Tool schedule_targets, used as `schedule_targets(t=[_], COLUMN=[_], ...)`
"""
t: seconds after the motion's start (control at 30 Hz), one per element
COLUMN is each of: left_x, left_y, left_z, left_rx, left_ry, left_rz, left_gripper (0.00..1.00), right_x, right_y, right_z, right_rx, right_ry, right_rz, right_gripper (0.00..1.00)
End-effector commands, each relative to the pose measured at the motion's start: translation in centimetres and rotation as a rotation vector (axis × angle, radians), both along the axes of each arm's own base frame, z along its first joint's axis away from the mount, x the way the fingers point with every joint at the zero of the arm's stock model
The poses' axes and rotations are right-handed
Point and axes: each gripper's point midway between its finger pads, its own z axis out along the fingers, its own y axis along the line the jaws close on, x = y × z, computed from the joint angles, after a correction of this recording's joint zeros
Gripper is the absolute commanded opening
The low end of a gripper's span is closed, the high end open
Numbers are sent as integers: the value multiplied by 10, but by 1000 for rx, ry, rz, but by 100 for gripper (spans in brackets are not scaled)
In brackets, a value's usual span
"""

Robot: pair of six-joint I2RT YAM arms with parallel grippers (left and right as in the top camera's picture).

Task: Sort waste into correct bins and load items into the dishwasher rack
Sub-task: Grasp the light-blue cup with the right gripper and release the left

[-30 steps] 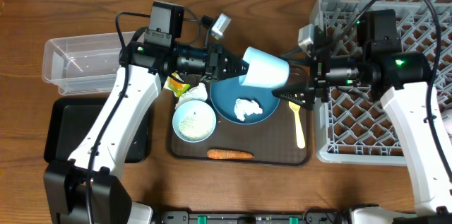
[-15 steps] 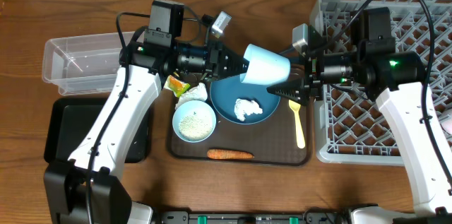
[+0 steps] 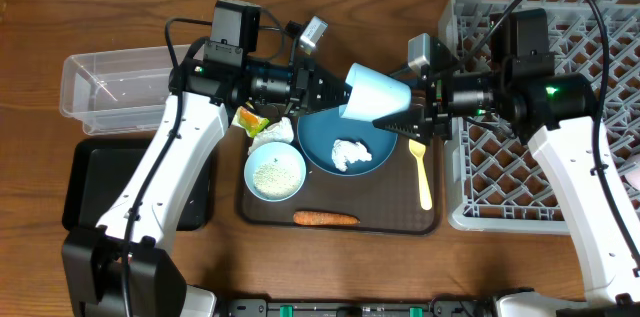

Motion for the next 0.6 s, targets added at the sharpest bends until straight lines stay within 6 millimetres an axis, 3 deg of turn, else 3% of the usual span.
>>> schedule_targets(t=[0.0,0.57], left_x=[1,1], left_y=[-2,-2], left_z=[0,0], left_rx=[4,4], left_ry=[-4,-4], left_rz=[2,2], left_gripper=[6,6], right_x=[-12,-15], right_y=[9,20], right_z=[7,12], right_rx=[47,63], right_ry=[-2,-53], right_rz=[63,103], right_gripper=[68,68])
